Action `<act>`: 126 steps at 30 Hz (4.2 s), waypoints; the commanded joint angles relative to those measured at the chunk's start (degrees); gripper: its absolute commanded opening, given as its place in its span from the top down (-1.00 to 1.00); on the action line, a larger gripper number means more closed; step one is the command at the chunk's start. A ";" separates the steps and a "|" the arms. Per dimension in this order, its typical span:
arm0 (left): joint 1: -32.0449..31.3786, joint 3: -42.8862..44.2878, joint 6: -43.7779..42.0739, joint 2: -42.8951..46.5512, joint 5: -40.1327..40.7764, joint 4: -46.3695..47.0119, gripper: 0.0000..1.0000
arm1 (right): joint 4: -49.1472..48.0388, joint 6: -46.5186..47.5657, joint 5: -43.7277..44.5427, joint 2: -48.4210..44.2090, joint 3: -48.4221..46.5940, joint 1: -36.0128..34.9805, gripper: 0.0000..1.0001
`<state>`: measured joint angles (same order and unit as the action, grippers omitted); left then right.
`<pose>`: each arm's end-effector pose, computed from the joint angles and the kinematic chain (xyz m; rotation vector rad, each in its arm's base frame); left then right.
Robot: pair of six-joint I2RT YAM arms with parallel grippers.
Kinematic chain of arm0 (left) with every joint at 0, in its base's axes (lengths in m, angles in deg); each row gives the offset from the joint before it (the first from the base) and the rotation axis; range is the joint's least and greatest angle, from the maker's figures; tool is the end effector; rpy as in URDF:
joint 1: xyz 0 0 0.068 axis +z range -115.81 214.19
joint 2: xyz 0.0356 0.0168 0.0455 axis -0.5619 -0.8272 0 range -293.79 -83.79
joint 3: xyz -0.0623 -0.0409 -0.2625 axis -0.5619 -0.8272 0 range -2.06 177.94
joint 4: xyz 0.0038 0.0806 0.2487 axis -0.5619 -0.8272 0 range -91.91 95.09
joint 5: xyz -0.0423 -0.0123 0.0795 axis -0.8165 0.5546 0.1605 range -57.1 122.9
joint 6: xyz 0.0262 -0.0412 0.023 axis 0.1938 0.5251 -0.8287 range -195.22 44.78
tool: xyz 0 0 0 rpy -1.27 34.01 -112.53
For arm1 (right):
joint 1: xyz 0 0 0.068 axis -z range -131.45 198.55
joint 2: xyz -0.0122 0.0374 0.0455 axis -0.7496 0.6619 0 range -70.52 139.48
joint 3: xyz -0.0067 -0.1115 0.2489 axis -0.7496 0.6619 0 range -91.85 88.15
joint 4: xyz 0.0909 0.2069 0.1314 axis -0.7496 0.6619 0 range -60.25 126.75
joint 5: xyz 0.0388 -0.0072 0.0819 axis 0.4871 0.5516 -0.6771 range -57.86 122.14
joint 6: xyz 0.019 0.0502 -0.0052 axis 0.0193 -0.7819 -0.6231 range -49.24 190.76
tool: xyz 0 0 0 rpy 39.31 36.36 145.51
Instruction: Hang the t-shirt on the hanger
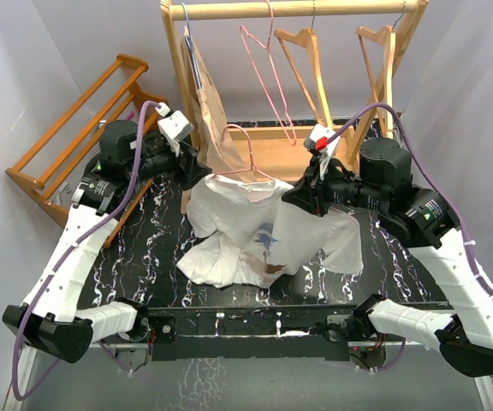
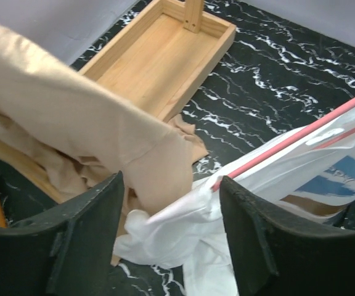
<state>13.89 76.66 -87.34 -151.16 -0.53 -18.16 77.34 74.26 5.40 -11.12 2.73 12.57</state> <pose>0.2260 -0.1046 0.4428 0.8898 1.5472 -0.6199 0.1344 0.1175 0.4633 -0.9653 1.7465 0.8241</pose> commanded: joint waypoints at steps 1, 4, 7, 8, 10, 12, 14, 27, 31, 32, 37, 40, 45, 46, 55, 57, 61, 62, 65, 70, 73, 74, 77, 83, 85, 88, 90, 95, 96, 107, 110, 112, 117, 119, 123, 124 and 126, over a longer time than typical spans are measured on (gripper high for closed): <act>2.56 0.37 -1.26 3.09 -1.91 -1.68 -0.14 | -4.44 -0.62 0.08 -1.87 -0.50 -0.14 0.84; 3.55 0.38 -1.36 3.45 -4.96 -3.50 -0.05 | -4.44 -0.67 0.12 -2.14 -0.04 -0.21 0.84; 3.67 1.24 -1.60 3.28 -8.24 -6.14 -0.06 | -4.44 -0.62 0.29 -2.27 0.13 -0.21 0.84; 3.68 1.79 -1.72 2.99 -9.36 -7.39 -0.06 | -4.40 -0.66 0.29 -2.31 0.15 -0.16 0.84; 3.64 3.01 -1.95 2.04 -11.79 -10.01 -0.08 | -4.35 -0.63 0.35 -2.18 0.15 -0.15 0.84; 3.67 3.80 -3.23 1.29 -13.86 -12.72 -0.10 | -4.35 -0.62 0.55 -2.23 0.17 -0.19 0.84; 3.64 3.53 -4.11 0.81 -14.35 -13.69 -0.10 | -4.35 -0.61 0.61 -2.10 0.17 -0.15 0.84; 3.03 0.16 -3.12 -2.99 -11.83 -7.49 0.13 | -3.32 -0.53 0.99 -1.70 -0.72 -0.14 0.84; 1.76 -0.26 -2.19 -3.91 -11.09 -6.37 0.20 | -3.38 -0.61 1.10 -1.57 -0.79 -0.20 0.84; 1.42 -0.42 -1.94 -4.04 -10.95 -5.92 0.23 | -3.38 -0.61 1.10 -1.51 -0.79 -0.17 0.84; -0.76 -0.30 -0.58 -4.94 -10.45 -4.57 0.40 | -3.38 -0.61 1.17 -1.47 -0.97 -0.14 0.84; -2.27 -0.36 -0.23 -5.13 -10.02 -4.61 0.45 | -3.38 -0.61 1.17 -1.52 -1.01 -0.22 0.84; -3.67 -0.99 -0.43 -5.24 -8.79 -4.70 0.53 | -3.38 -0.70 1.24 -1.50 -1.14 -0.15 0.84; -3.82 -1.02 -0.39 -5.27 -8.73 -4.69 0.56 | -3.34 -0.74 1.26 -1.48 -1.21 -0.20 0.84; -4.71 -0.67 -0.17 -6.10 -7.41 -4.17 1.00 | -3.37 -0.78 1.48 -1.54 -1.49 -0.14 0.84; -4.80 -0.44 0.07 -5.99 -7.38 -3.82 1.00 | -3.33 -0.87 1.48 -1.57 -1.41 -0.18 0.84; -4.84 2.45 0.76 -6.28 -7.88 -3.14 1.00 | -3.38 -0.96 1.51 -1.82 -0.98 -0.16 0.84; -4.84 3.86 1.17 -6.59 -8.30 -3.08 1.00 | -3.38 -1.03 1.51 -1.83 -0.97 -0.22 0.84; -4.84 7.36 3.25 -7.27 -9.98 -2.23 1.00 | -3.38 -0.98 1.28 -1.83 -1.01 -0.17 0.84; -4.84 11.15 7.47 -8.55 -12.67 0.60 1.00 | -3.60 -0.97 1.08 -1.79 -0.62 -0.16 0.84; -5.01 11.62 8.20 -9.17 -14.35 0.50 1.00 | -3.65 -0.97 1.38 -1.78 -0.86 -0.15 0.84; -5.13 11.30 8.47 -9.07 -15.18 0.67 1.00 | -3.65 -0.98 1.42 -1.76 -1.00 -0.20 0.84; -5.89 9.91 8.74 -8.54 -17.67 1.09 1.00 | -3.73 -1.00 1.67 -1.67 -1.42 -0.21 0.84; -6.69 6.97 4.85 -6.37 -19.78 -0.10 1.00 | -3.66 -1.05 1.88 -1.48 -2.15 -0.20 0.84; -6.69 5.74 3.20 -5.35 -19.62 -0.06 1.00 | -3.65 -1.05 1.77 -1.41 -2.20 -0.22 0.84; -6.69 4.89 1.79 -5.01 -19.63 -0.90 1.00 | -3.65 -1.06 1.60 -1.19 -2.28 -0.21 0.84; -6.69 4.75 1.78 -5.13 -20.15 -1.00 0.91 | -3.65 -1.07 1.61 -1.00 -2.42 -0.15 0.84; -6.75 3.68 2.61 -5.14 -22.44 1.07 0.66 | -3.65 -1.09 1.57 -0.66 -3.05 -0.16 0.84; -6.83 3.52 2.60 -5.14 -22.79 1.30 0.65 | -3.65 -1.06 1.59 -0.65 -3.20 -0.22 0.84; -9.42 2.75 4.08 -7.08 -24.49 5.03 0.43 | -3.74 -1.40 1.41 -0.05 -4.89 -0.21 0.84; -10.31 2.35 4.15 -7.46 -23.59 5.99 0.38 | -3.73 -1.62 1.44 0.01 -5.18 -0.22 0.84; -10.73 2.12 4.53 -7.74 -23.32 6.99 0.41 | -3.74 -1.74 1.44 -0.06 -5.23 -0.20 0.84; -12.11 0.76 6.67 -8.13 -21.93 11.35 0.49 | -4.98 -2.27 0.87 -0.20 -4.84 -0.18 0.84; -12.64 0.33 7.27 -8.23 -21.29 12.84 0.73 | -4.97 -2.27 0.74 -0.13 -4.92 -0.16 0.84; -12.93 0.91 7.87 -8.82 -20.62 12.97 1.00 | -4.82 -2.28 0.99 -0.20 -4.92 -0.22 0.84; -12.93 1.15 7.64 -8.71 -20.32 12.37 1.00 | -4.79 -2.28 1.11 -0.32 -4.86 -0.17 0.84; -12.98 1.62 6.70 -8.35 -19.41 10.89 1.00 | -4.79 -2.21 1.53 -0.54 -4.44 -0.19 0.84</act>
<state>1.96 77.05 -81.61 -159.47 -21.03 -7.16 82.26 72.17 8.86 -10.79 1.26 13.16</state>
